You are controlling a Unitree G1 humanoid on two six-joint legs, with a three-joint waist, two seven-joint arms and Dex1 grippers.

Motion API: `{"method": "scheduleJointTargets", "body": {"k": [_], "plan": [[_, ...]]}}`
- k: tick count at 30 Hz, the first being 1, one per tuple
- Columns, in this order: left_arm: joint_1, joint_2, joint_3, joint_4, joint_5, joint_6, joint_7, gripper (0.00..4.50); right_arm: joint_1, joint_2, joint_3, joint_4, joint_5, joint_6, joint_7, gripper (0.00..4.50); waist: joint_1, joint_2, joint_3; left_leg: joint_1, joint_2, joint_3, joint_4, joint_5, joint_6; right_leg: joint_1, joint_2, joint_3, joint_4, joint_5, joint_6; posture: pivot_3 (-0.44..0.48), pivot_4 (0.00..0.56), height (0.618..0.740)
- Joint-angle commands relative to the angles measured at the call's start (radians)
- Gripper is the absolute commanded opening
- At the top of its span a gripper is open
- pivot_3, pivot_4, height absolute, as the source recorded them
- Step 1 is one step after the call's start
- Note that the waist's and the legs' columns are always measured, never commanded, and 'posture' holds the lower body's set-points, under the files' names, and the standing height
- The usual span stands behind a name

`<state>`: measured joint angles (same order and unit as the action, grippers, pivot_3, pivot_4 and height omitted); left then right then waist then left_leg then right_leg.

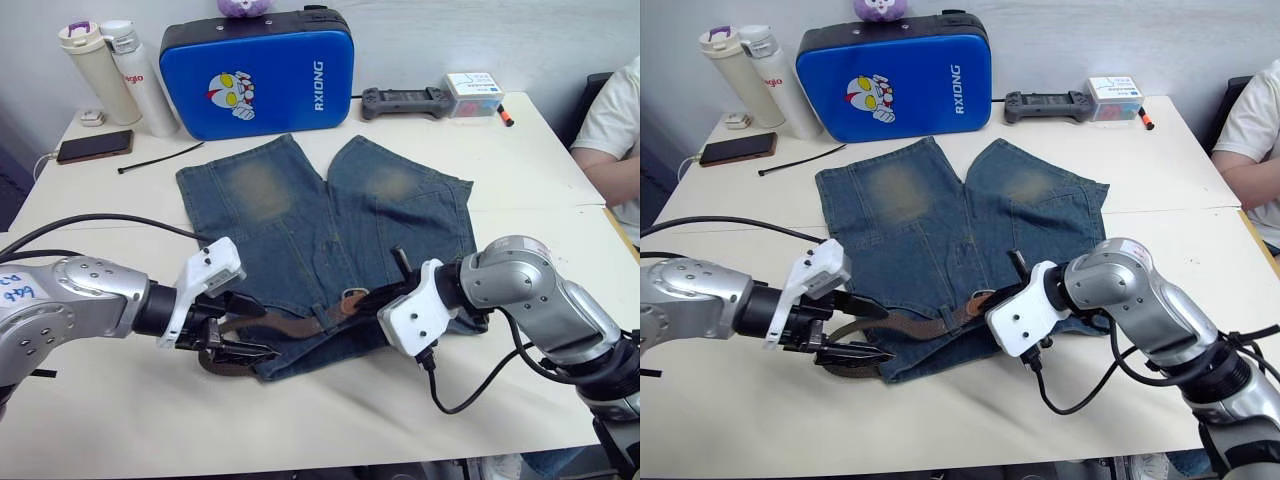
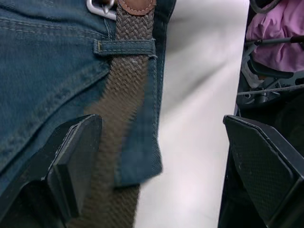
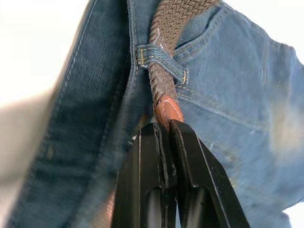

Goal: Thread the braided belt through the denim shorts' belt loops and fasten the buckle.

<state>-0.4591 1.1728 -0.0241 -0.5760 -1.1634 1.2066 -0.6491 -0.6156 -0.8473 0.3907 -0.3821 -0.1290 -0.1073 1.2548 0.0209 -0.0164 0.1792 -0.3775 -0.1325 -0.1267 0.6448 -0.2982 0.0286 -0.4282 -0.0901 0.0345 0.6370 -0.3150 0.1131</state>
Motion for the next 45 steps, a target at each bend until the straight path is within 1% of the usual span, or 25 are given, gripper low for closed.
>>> {"method": "scheduleJointTargets", "body": {"k": [1, 4, 7, 12, 15, 19, 23, 25, 27, 29, 30, 33, 35, 37, 38, 40, 43, 45], "plan": [[-0.028, -0.015, -0.020, 0.006, 0.060, -0.020, -0.048, 4.50, -0.107, -0.013, 0.001, 0.090, -0.041, -0.141, 0.029, 0.04, -0.001, 0.000, 0.000, 0.000, 0.001, 0.000, 0.000, 0.000, 0.000, 0.000, 0.001, 0.000, 0.000, 0.000, 0.000, 0.000, 0.150, 0.740], [-0.025, -0.028, -0.035, 0.009, 0.106, -0.027, -0.068, 4.50, -0.187, -0.021, -0.012, 0.196, -0.048, -0.210, 0.039, 0.04, -0.001, 0.000, 0.000, 0.000, 0.004, 0.001, 0.002, -0.002, -0.002, 0.000, 0.005, 0.001, 0.000, 0.001, -0.002, 0.000, 0.150, 0.740], [-0.023, -0.045, -0.038, 0.008, 0.133, -0.026, -0.081, 4.50, -0.286, -0.037, -0.030, 0.338, -0.053, -0.273, 0.049, 0.04, -0.001, 0.000, 0.000, 0.000, 0.008, 0.001, 0.003, -0.003, -0.004, 0.000, 0.009, 0.001, 0.000, 0.001, -0.005, 0.000, 0.150, 0.740], [-0.021, -0.056, -0.036, 0.007, 0.166, -0.023, -0.108, 4.50, -0.362, -0.099, -0.040, 0.504, -0.044, -0.388, 0.078, 0.04, -0.001, 0.000, 0.000, 0.000, 0.010, 0.001, 0.003, -0.004, -0.006, -0.001, 0.011, 0.001, 0.000, 0.000, -0.007, 0.000, 0.150, 0.740], [-0.025, -0.058, -0.046, 0.016, 0.195, -0.030, -0.129, 4.50, -0.369, -0.157, -0.056, 0.554, 0.008, -0.397, 0.152, 0.04, -0.001, 0.001, 0.000, 0.000, 0.010, 0.001, 0.003, -0.004, -0.006, -0.001, 0.011, 0.001, 0.000, 0.000, -0.007, 0.000, 0.150, 0.740], [-0.044, -0.076, -0.070, 0.025, 0.227, -0.035, -0.153, 4.50, -0.395, -0.185, -0.078, 0.583, 0.060, -0.355, 0.203, 0.04, -0.001, 0.001, 0.001, 0.000, 0.010, 0.001, 0.003, -0.004, -0.006, -0.001, 0.011, 0.001, 0.000, 0.000, -0.007, 0.000, 0.150, 0.740], [-0.076, -0.098, -0.103, 0.043, 0.269, -0.044, -0.185, 4.50, -0.412, -0.200, -0.100, 0.603, 0.074, -0.332, 0.225, 0.04, -0.007, 0.001, 0.001, 0.000, 0.011, 0.002, 0.003, -0.004, -0.006, -0.001, 0.012, 0.001, 0.000, 0.000, -0.007, 0.000, 0.150, 0.740], [-0.088, -0.103, -0.118, 0.052, 0.290, -0.050, -0.200, 4.50, -0.419, -0.217, -0.107, 0.613, 0.071, -0.342, 0.235, 0.04, -0.007, 0.002, 0.001, 0.000, 0.012, 0.002, 0.003, -0.005, -0.007, -0.001, 0.012, 0.001, 0.000, 0.000, -0.007, 0.000, 0.150, 0.740], [-0.101, -0.111, -0.133, 0.061, 0.316, -0.062, -0.215, 4.50, -0.437, -0.223, -0.110, 0.642, 0.043, -0.387, 0.212, 0.04, -0.007, 0.002, 0.001, 0.000, 0.012, 0.002, 0.003, -0.005, -0.007, -0.001, 0.012, 0.001, 0.000, 0.000, -0.007, 0.000, 0.150, 0.740], [-0.138, -0.166, -0.140, 0.096, 0.350, -0.077, -0.182, 4.50, -0.425, -0.223, -0.117, 0.626, 0.063, -0.355, 0.215, 0.04, -0.007, 0.003, 0.002, 0.000, 0.011, 0.002, 0.003, -0.005, -0.007, -0.001, 0.012, 0.001, 0.000, 0.000, -0.007, 0.000, 0.150, 0.740], [-0.173, -0.226, -0.139, 0.138, 0.375, -0.081, -0.132, 4.50, -0.411, -0.218, -0.120, 0.603, 0.084, -0.325, 0.221, 0.04, -0.006, 0.003, 0.002, 0.000, 0.011, 0.002, 0.003, -0.005, -0.007, -0.001, 0.012, 0.001, 0.001, 0.000, -0.007, 0.000, 0.150, 0.740], [-0.247, -0.361, -0.147, 0.223, 0.458, -0.121, -0.039, 4.50, -0.385, -0.204, -0.133, 0.546, 0.124, -0.236, 0.233, 0.04, 0.003, 0.002, 0.002, -0.001, 0.012, 0.001, 0.006, -0.005, -0.007, -0.001, 0.013, 0.000, 0.001, 0.000, -0.008, 0.000, 0.150, 0.740], [-0.290, -0.428, -0.191, 0.245, 0.550, -0.203, -0.010, 4.50, -0.380, -0.195, -0.140, 0.511, 0.135, -0.114, 0.226, 0.04, 0.003, 0.002, 0.002, -0.001, 0.012, 0.001, 0.007, -0.005, -0.007, -0.001, 0.013, 0.000, 0.002, 0.001, -0.008, 0.000, 0.150, 0.740], [-0.336, -0.526, -0.215, 0.254, 0.602, -0.262, 0.034, 4.50, -0.386, -0.181, -0.145, 0.482, 0.145, 0.042, 0.215, 0.04, 0.003, 0.002, 0.002, -0.002, 0.012, 0.002, 0.007, -0.005, -0.006, -0.002, 0.013, 0.000, 0.002, 0.001, -0.008, 0.000, 0.150, 0.740], [-0.349, -0.560, -0.237, 0.250, 0.630, -0.292, 0.041, 4.50, -0.386, -0.174, -0.148, 0.468, 0.156, 0.103, 0.209, 0.04, 0.005, 0.002, 0.002, -0.002, 0.012, 0.002, 0.007, -0.005, -0.006, -0.002, 0.013, 0.000, 0.002, 0.001, -0.008, 0.000, 0.150, 0.740], [-0.361, -0.599, -0.274, 0.240, 0.677, -0.329, 0.040, 4.50, -0.385, -0.163, -0.154, 0.441, 0.169, 0.198, 0.204, 0.04, 0.003, 0.002, 0.002, -0.005, 0.012, 0.001, 0.010, -0.005, -0.006, -0.004, 0.013, -0.001, 0.002, 0.001, -0.008, 0.000, 0.150, 0.740], [-0.367, -0.657, -0.330, 0.245, 0.738, -0.359, 0.055, 4.50, -0.377, -0.157, -0.166, 0.389, 0.198, 0.336, 0.206, 0.04, 0.002, 0.002, 0.002, -0.014, 0.012, 0.003, 0.015, -0.005, -0.006, -0.015, 0.013, 0.001, 0.009, 0.001, -0.008, 0.000, 0.150, 0.740], [-0.371, -0.702, -0.353, 0.277, 0.773, -0.373, 0.071, 4.50, -0.376, -0.153, -0.176, 0.359, 0.219, 0.411, 0.206, 0.04, 0.004, 0.002, 0.002, -0.015, 0.012, 0.003, 0.016, -0.005, -0.006, -0.016, 0.013, 0.001, 0.010, 0.001, -0.008, 0.000, 0.150, 0.740]]}}
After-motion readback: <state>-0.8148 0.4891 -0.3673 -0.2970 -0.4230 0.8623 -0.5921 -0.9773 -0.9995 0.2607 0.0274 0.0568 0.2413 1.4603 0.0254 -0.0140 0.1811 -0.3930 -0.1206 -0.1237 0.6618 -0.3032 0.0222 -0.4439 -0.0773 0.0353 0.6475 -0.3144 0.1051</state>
